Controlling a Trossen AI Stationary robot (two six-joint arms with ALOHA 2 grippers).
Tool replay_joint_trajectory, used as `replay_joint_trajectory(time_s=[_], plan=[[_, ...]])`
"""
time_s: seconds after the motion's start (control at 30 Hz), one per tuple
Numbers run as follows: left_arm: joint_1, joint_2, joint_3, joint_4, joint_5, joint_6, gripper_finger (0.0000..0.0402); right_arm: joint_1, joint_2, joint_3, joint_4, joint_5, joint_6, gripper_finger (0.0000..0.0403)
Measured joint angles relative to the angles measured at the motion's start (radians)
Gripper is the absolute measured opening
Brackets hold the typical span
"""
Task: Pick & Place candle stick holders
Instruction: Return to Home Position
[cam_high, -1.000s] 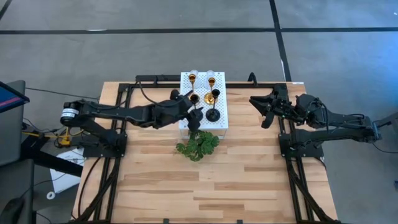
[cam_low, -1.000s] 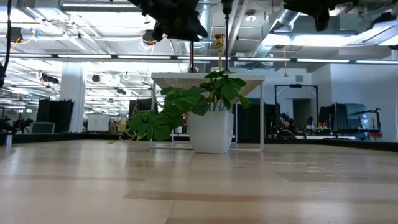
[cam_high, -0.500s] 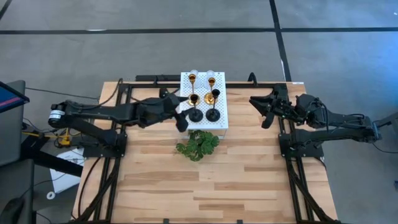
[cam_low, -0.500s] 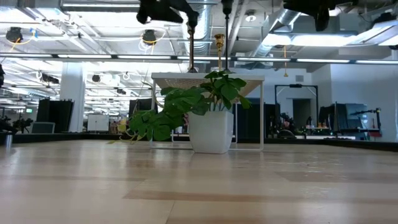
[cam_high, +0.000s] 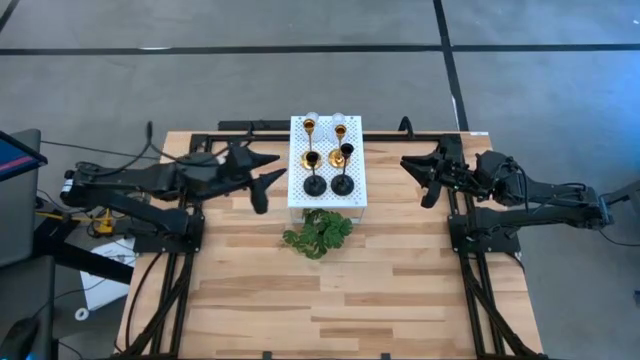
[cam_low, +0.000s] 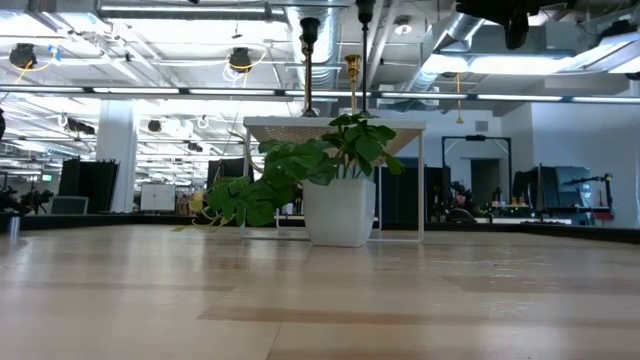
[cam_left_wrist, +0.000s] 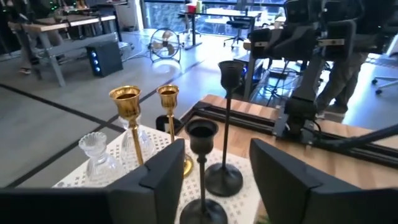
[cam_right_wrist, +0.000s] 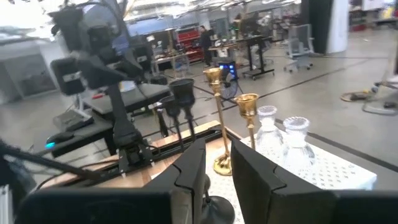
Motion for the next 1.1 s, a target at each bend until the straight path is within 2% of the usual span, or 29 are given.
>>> replay_joint_trajectory(time_s=[0.13,0.37,0.6,0.77,1.1], plan=[[-0.023,-0.068,0.0,-0.097,0.011,0.0,0.0132,0.0,0.0,0.0,0.001,-0.054,-0.045,0.0068],[-0.031,-0.154,0.0,-0.138,0.205,0.0,0.0012,0.0,-0.002,0.0,0.0,-0.12,-0.05,0.0068],[-0.031,-0.198,0.0,-0.192,0.227,0.01,0.0004,0.0,-0.008,0.0,-0.001,-0.129,-0.05,0.0063],[-0.031,-0.236,0.0,-0.23,0.225,0.023,0.0003,-0.002,-0.037,-0.001,-0.029,-0.229,-0.129,0.001],[-0.031,-0.349,-0.01,-0.325,0.186,-0.025,0.0003,-0.003,-0.15,-0.001,-0.164,-0.304,-0.117,0.0001]])
